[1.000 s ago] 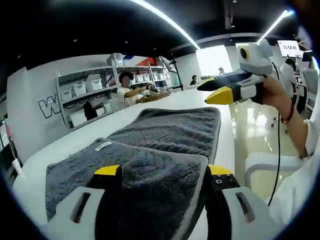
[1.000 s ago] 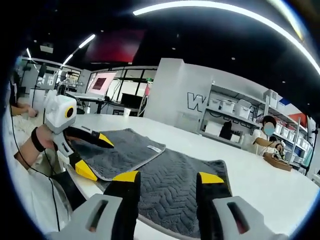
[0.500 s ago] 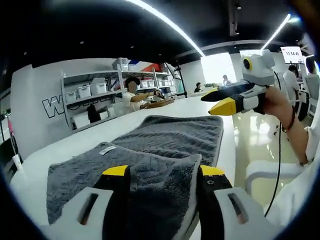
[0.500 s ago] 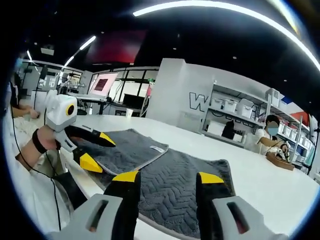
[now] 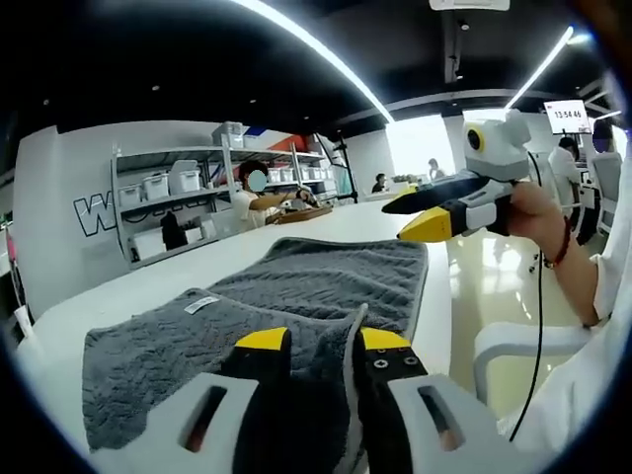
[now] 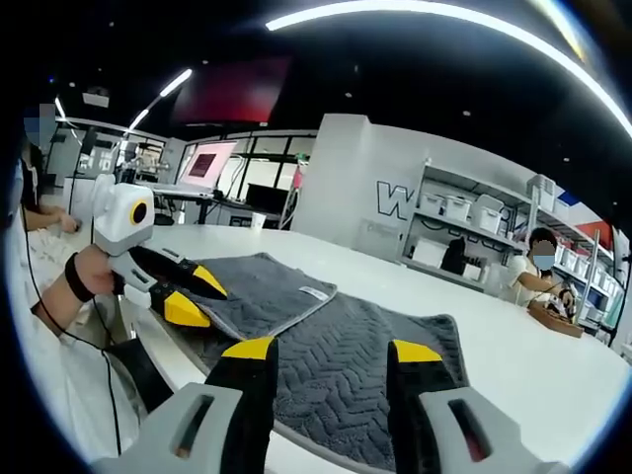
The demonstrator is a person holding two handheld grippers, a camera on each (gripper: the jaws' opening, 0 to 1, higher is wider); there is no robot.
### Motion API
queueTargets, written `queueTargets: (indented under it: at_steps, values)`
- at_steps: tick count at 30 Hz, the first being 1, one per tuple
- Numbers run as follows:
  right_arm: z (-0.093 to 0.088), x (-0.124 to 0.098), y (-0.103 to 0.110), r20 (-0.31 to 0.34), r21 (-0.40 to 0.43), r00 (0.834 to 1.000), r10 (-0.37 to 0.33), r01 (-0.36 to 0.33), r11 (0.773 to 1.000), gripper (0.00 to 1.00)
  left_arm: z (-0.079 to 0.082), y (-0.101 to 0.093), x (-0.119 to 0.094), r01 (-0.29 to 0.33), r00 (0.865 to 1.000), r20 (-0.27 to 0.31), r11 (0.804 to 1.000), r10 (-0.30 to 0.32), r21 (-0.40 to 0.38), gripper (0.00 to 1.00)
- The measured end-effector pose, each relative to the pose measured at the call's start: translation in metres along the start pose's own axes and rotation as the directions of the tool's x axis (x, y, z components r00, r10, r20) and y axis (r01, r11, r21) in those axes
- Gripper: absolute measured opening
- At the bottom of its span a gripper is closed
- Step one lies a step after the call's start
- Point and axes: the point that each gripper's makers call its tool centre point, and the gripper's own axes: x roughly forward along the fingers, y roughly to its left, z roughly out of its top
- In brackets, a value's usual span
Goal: Open the folded towel by lifting each exposed corner and separating the folded layers until the towel lies flat within the target outline without major curled edges
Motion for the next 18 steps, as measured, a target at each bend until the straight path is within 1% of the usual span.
queueTargets:
  at_steps: [9,14,18]
  values:
    - [0.002,0.002,0.002,0.003,-0.001,1.000,0.008,-0.008,1.000,0.40,0.004,-0.002,-0.001,0.015,1.000,0.020,1.000,-0.015,-0.002,0.07]
    - [0.005,0.005,0.006,0.004,-0.009,1.000,0.018,-0.018,1.000,0.40,0.005,0.000,-0.003,0.018,0.999,0.029,1.000,-0.017,-0.008,0.04]
    - [0.008,0.015,0.007,0.005,-0.012,1.000,0.025,-0.025,1.000,0.40,0.007,-0.001,-0.004,0.020,0.999,0.043,1.000,-0.020,0.000,0.03]
